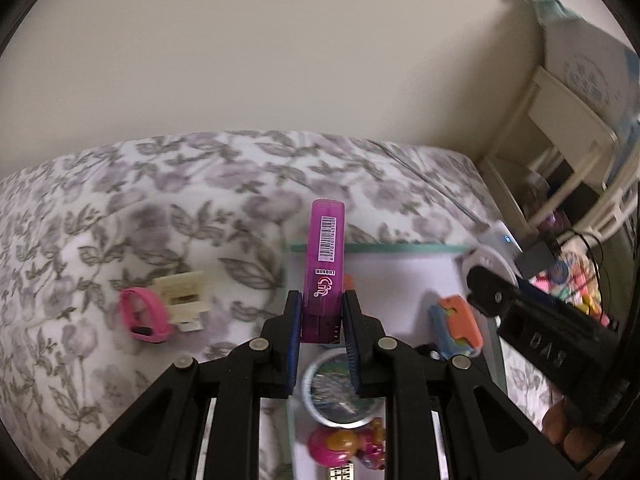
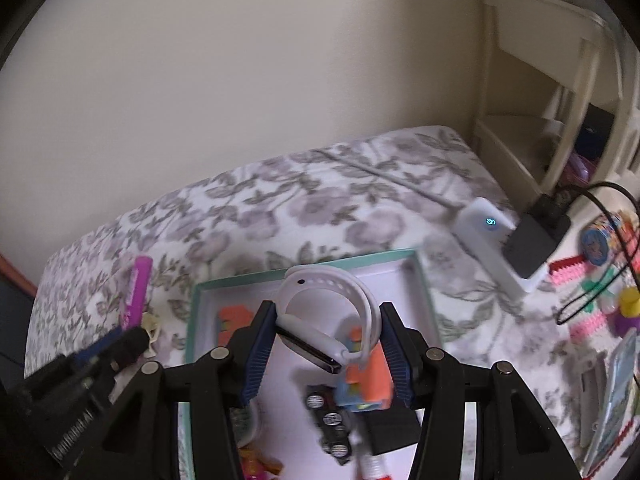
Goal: Organize rigid objects
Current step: 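Carry the lip balm with the left tool over the tray while the right tool carries the white band, then release the lip balm with the left tool while the right tool releases the white band in the tray, then move both open tools back toward the pink watch band and cream hair clip, then grasp the pink watch band with the left tool while the right tool grasps the cream hair clip, then carry the pink band with the left tool over the tray while the right tool carries the hair clip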
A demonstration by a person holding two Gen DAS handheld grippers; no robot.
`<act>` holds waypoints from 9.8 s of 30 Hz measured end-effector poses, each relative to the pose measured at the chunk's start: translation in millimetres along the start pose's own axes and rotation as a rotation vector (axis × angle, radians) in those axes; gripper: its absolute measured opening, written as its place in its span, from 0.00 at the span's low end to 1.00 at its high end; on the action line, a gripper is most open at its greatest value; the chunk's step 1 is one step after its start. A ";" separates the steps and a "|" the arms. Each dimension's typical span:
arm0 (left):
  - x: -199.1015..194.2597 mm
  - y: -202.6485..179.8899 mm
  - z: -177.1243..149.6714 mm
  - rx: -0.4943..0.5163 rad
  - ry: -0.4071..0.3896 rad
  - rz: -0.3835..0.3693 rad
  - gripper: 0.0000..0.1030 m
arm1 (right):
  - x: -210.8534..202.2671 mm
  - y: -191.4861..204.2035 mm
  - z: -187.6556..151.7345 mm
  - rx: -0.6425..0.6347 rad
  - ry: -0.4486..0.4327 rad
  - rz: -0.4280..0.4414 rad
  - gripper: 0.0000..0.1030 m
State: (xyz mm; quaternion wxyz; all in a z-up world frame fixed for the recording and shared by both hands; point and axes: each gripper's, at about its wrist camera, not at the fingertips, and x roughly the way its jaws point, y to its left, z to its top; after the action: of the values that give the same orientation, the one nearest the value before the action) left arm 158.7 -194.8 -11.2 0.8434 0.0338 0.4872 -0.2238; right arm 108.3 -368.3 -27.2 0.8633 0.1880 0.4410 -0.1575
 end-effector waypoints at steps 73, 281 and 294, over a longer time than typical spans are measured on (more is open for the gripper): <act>34.7 -18.6 -15.5 0.094 0.085 0.030 0.36 | 11.2 13.0 -0.9 -0.054 0.045 -0.042 0.62; -89.8 76.6 -91.4 -0.298 -0.021 0.096 0.10 | -54.0 66.0 -121.8 -0.071 0.131 0.166 0.29; -75.4 5.8 -130.9 -0.111 0.073 0.060 0.10 | -69.8 10.4 -155.0 -0.009 0.145 0.029 0.29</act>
State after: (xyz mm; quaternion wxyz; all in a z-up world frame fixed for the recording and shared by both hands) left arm 23.5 -127.6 -17.5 0.8321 0.0096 0.5280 -0.1695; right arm -35.3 -279.9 -51.7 0.8322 0.2013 0.5003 -0.1288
